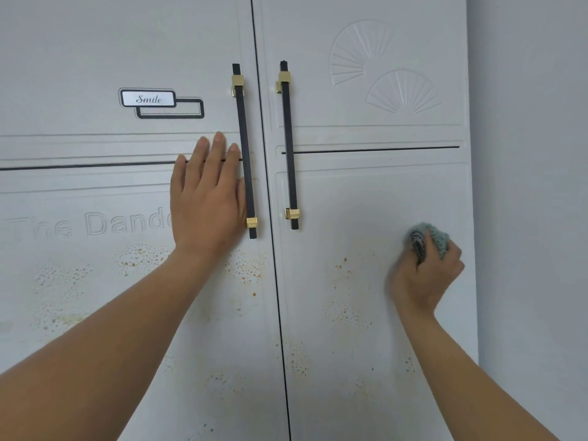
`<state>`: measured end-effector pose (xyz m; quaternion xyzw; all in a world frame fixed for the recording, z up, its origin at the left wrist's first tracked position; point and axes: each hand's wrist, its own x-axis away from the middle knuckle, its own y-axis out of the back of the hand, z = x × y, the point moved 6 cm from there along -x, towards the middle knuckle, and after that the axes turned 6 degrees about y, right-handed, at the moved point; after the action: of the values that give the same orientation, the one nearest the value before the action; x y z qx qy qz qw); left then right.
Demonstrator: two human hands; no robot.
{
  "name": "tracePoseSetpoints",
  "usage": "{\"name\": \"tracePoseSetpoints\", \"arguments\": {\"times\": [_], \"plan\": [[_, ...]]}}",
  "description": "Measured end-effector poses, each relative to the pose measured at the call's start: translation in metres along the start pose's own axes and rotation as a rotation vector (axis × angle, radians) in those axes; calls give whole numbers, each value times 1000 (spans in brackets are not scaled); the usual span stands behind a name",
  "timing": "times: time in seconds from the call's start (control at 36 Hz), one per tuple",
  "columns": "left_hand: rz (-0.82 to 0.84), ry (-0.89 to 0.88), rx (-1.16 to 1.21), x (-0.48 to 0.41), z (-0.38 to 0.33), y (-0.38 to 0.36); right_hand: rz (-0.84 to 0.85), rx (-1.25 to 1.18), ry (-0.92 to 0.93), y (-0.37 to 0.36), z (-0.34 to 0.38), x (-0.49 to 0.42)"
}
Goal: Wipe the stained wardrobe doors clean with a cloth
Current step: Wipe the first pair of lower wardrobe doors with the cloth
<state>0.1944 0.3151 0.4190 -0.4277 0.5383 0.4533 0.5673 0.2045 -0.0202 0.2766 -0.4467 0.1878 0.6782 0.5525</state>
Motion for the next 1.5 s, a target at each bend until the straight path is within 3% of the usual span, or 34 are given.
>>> {"name": "tracePoseSetpoints", "arguments": {"times": [0.06, 0.22, 0.28, 0.33, 0.42, 0.44, 0.58, 0.67, 0.72, 0.83, 0.86, 0.92, 1.0, 1.06, 1.17, 1.22, 1.42, 1.5], "plan": [[-3, 0, -3, 0, 0, 0, -4, 6, -48, -5, 9, 7], [-11, 0, 2, 0, 0, 2, 214, -6, 489, -22, 61, 50], [-16, 0, 1, 0, 0, 2, 245, -25, 561, -21, 60, 51], [-13, 0, 4, 0, 0, 1, 188, -33, 414, -18, 46, 40], [-12, -1, 13, 0, 0, 1, 43, -48, 1, -18, 28, 30], [-10, 0, 13, 0, 0, 2, 25, -30, -11, -20, 34, 33], [-14, 1, 15, 0, 0, 3, 247, -69, 614, -37, 96, 80], [-12, 3, 22, 0, 0, 3, 314, -88, 762, -38, 97, 80], [-15, 3, 23, 0, 1, 3, 229, -66, 635, -34, 85, 65], [-17, 5, 16, 0, 1, 2, 40, -66, 75, -31, 63, 46], [-17, 5, 16, 0, 1, 3, 30, -53, 71, -33, 69, 51], [-14, 4, 18, 0, 2, 3, 89, -65, 271, -39, 95, 72], [-14, 6, 27, 0, 1, 4, 325, -146, 676, -46, 129, 110], [-18, 2, 20, 0, 1, 3, 410, -136, 794, -48, 138, 107], [-20, 0, 20, 0, 1, 4, 316, -81, 668, -48, 148, 69], [-24, -3, 23, 0, 0, 5, 311, -55, 706, -48, 149, 70], [-44, -23, 51, 3, 3, 3, 494, -91, 877, -32, 101, 136], [-40, -18, 48, 2, 1, 6, 517, -115, 835, -14, 97, 117]]}}
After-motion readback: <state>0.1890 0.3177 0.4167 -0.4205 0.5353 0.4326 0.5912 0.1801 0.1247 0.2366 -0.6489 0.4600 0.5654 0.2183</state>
